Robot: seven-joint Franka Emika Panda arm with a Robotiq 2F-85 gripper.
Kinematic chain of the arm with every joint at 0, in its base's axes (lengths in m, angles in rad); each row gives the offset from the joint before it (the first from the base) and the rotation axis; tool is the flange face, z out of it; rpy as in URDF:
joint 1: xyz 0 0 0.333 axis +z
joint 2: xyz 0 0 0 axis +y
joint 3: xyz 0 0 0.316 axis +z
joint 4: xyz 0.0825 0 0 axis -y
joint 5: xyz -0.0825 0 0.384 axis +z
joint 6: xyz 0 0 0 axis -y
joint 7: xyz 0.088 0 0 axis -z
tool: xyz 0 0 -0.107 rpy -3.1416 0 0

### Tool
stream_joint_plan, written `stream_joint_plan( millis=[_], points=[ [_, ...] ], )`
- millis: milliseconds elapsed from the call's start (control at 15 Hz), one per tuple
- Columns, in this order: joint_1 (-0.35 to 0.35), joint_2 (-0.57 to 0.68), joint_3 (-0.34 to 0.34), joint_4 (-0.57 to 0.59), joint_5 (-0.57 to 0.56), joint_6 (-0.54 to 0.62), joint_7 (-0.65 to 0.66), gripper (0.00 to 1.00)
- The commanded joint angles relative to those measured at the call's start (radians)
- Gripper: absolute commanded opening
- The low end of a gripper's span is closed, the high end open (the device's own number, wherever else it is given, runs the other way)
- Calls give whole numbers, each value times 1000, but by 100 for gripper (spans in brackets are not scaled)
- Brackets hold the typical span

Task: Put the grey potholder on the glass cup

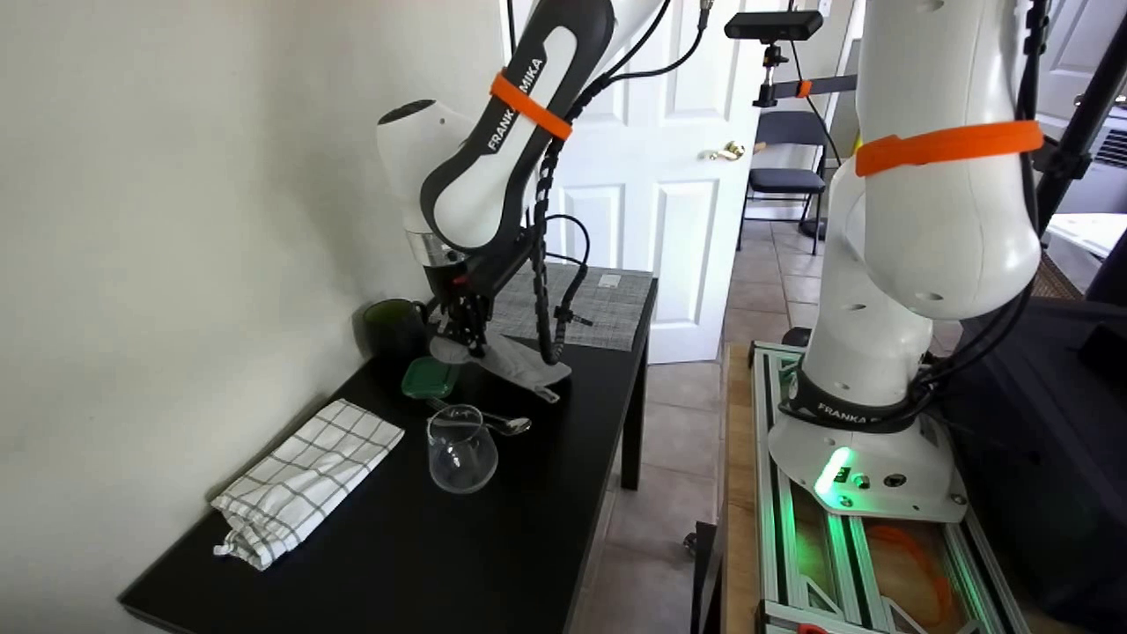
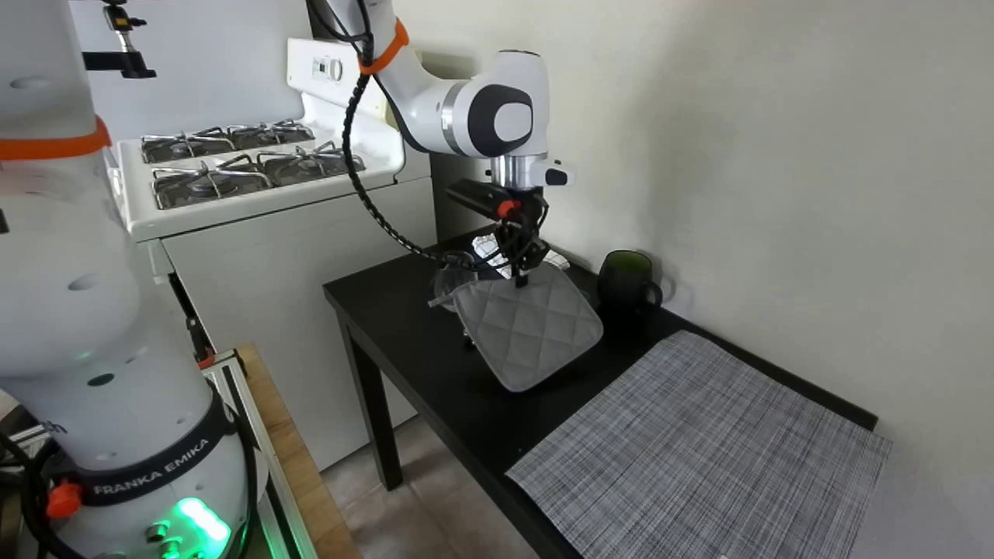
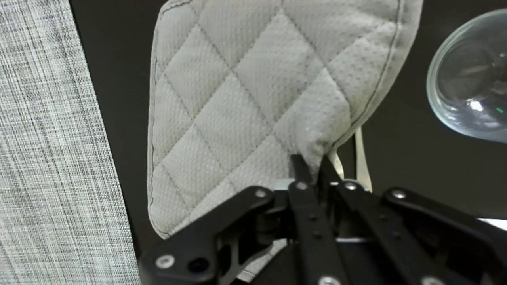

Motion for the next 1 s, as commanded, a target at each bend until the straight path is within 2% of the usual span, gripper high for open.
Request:
stream_joint_plan(
  millis=[0,200,933],
  points=[
    [4,-54,26,-11,-17,-88,30,2],
    [8,-76,53,1,-13,-118,20,2],
    [37,-74,143,52,28,-120,-1,2]
  ],
)
